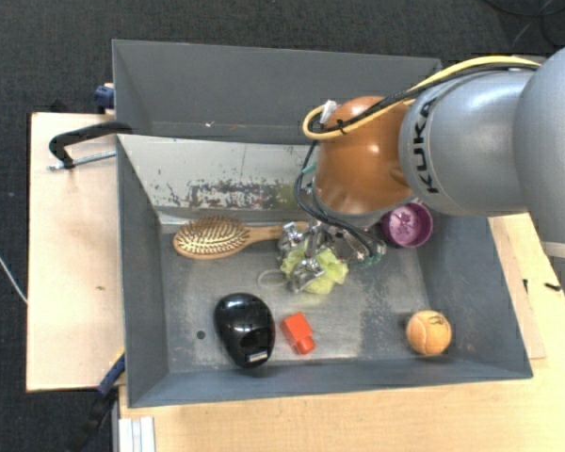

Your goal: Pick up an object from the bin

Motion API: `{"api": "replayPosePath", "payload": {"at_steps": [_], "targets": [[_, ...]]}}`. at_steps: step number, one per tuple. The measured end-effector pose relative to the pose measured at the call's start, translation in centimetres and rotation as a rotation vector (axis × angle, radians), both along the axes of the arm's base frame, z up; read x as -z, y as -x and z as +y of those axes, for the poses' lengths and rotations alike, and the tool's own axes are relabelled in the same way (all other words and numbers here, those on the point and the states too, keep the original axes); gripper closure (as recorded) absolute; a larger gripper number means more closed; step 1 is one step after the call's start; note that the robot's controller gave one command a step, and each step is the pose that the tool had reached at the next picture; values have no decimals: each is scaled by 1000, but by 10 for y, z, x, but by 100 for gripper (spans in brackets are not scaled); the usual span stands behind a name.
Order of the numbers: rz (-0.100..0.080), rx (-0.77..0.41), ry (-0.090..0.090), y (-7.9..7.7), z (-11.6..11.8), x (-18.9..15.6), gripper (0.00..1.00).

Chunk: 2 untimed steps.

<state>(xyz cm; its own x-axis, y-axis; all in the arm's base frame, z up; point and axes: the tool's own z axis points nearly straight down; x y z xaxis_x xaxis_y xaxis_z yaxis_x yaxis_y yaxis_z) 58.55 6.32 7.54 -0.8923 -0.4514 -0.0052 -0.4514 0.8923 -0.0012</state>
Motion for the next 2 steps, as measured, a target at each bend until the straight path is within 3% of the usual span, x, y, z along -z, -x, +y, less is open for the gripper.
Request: {"api": "replayPosePath", "payload": {"at_steps": [2], "targets": [[0,0,0,0,0,0,100]]}}
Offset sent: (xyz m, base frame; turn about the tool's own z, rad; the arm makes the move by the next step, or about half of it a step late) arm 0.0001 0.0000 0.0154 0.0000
